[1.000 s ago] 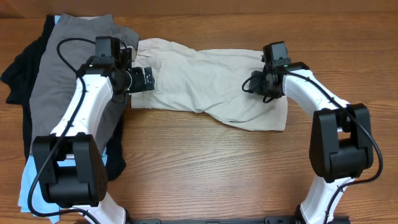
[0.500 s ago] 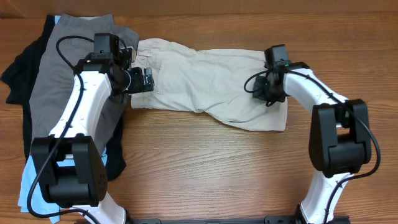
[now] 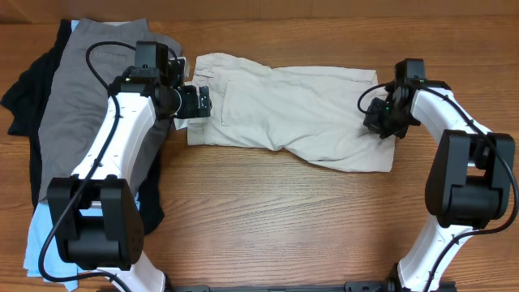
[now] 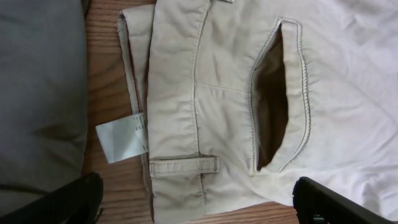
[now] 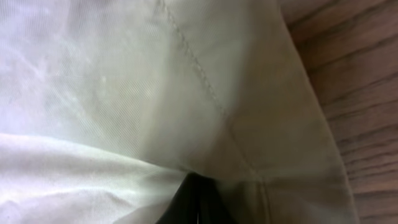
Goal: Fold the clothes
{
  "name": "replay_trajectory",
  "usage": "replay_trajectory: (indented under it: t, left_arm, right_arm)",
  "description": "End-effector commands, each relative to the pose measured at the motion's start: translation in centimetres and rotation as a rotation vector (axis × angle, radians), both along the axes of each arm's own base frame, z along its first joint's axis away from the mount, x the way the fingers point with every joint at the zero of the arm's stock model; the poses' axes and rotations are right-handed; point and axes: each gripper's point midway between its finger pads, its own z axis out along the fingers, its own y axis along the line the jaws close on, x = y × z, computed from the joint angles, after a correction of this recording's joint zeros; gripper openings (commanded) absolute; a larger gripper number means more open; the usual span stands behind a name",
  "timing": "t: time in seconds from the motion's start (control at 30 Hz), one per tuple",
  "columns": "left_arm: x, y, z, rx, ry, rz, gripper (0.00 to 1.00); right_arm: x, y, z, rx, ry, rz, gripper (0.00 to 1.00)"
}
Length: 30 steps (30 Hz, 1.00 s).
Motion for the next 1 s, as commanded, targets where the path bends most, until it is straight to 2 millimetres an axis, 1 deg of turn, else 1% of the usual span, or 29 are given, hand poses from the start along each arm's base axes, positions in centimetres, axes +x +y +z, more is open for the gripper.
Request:
replay_trajectory:
  t: [0.0, 0.13, 0.23, 0.3, 0.37, 0.47, 0.53, 0.6, 0.67, 0.8, 0.87, 0.97]
  left_arm:
    - [0.5, -0.4, 0.8, -0.018, -0.023, -0.012, 1.00]
    - [0.7, -0.5, 0.4, -0.032, -0.016, 0.002, 1.00]
    - [1.1, -0.8, -0.2, -0.049, -0.014, -0.005, 1.00]
    - [1.4, -0.9, -0.9, -0.055, -0.011, -0.006, 1.00]
    - [1.8, -0.9, -1.7, -0.059, -0.003, 0.013, 1.00]
    - [2.5, -0.7, -3.7, -0.068, 0.020, 0.054, 1.00]
    - [2.8, -0.7, -5.2, -0.077, 0.042, 0.078, 1.00]
    - [3.1, -0.8, -6.6, -0.083, 0.062, 0.098, 1.00]
    - [3.1, -0.7, -7.6, -0.085, 0.076, 0.109, 1.00]
    - [3.0, 0.3, -8.9, -0.037, 0.100, 0.159, 0.99]
    - [2.9, 0.6, -9.4, -0.015, 0.108, 0.172, 0.95]
    - [2.8, 0.6, -9.7, -0.017, 0.122, 0.182, 0.85]
  right_arm:
    - [-0.5, -1.4, -1.0, -0.040, 0.043, -0.011, 0.04]
    - [-1.0, -2.9, -0.6, -0.025, 0.067, -0.062, 0.04]
    - [-0.7, -2.7, 0.5, 0.030, 0.065, -0.069, 0.04]
    - [-0.4, -2.4, 1.3, 0.052, 0.061, -0.057, 0.07]
    - [-0.1, -1.8, 2.5, 0.083, 0.052, -0.035, 0.15]
    - [0.1, -1.0, 3.7, 0.093, 0.059, -0.019, 0.33]
    - [0.1, -0.4, 3.9, 0.092, 0.063, -0.005, 0.38]
    - [0.1, 0.0, 3.9, 0.092, 0.064, 0.005, 0.40]
    - [0.1, 0.3, 3.9, 0.092, 0.064, 0.011, 0.41]
    - [0.2, 0.4, 3.9, 0.091, 0.062, 0.015, 0.42]
    - [0.2, 0.4, 3.9, 0.091, 0.062, 0.015, 0.42]
    - [0.3, 0.4, 3.9, 0.090, 0.058, 0.015, 0.42]
